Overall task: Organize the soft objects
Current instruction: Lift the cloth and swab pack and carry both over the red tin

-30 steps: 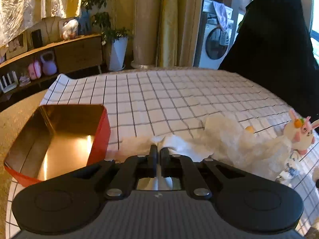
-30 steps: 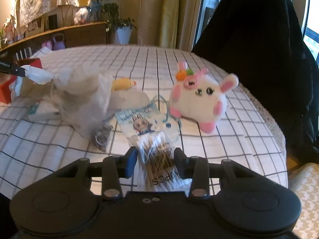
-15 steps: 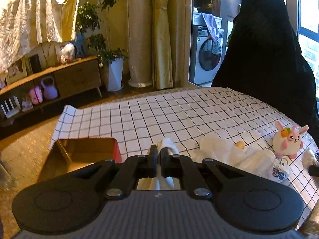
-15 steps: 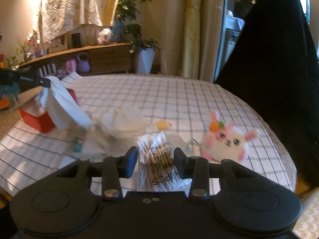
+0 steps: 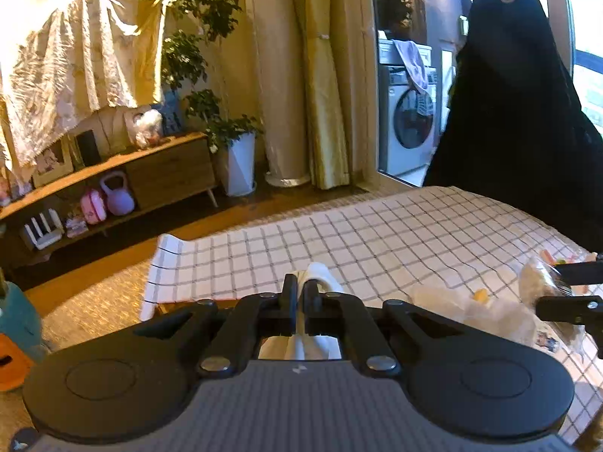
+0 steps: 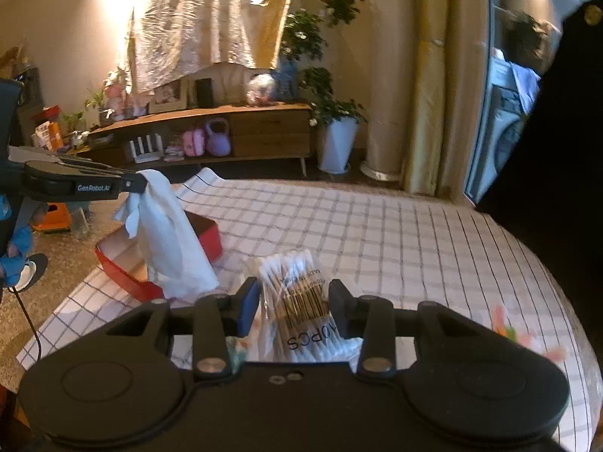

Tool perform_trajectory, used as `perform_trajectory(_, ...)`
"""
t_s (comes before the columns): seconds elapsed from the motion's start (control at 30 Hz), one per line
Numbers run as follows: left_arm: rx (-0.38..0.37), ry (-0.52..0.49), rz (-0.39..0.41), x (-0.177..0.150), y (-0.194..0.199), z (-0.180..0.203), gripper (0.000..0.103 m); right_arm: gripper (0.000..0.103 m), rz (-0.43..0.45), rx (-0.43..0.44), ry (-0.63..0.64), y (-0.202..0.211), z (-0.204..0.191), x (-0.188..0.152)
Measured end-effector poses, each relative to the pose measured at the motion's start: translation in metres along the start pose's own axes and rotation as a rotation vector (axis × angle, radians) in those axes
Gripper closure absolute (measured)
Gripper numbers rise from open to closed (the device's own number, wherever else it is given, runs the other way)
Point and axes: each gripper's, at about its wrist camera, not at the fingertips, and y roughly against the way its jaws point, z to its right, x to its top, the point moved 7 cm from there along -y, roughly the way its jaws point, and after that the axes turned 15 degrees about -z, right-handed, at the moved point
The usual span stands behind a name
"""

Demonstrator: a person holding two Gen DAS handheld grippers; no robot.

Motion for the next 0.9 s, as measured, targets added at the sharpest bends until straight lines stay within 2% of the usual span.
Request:
perform_trajectory(0.57,0.126,0.008,0.004,0.015,0.000,-0.084,0.099,0.064,-0.050,0.117,0.114,-0.064,-0.080,0.082)
perform_trajectory(0.67,0.151,0.010,-0.026,0.009,-0.011,-0.097,0.099,0.064,-0.059,0.129,0.146,-0.080,-0.100,0.097)
perform_trajectory(0.9,0.150,0.032,-0.135,-0.016,-0.053,-0.121,0.099,0.064,-0.085,0.145,0.222,-0.121,-0.143,0.113)
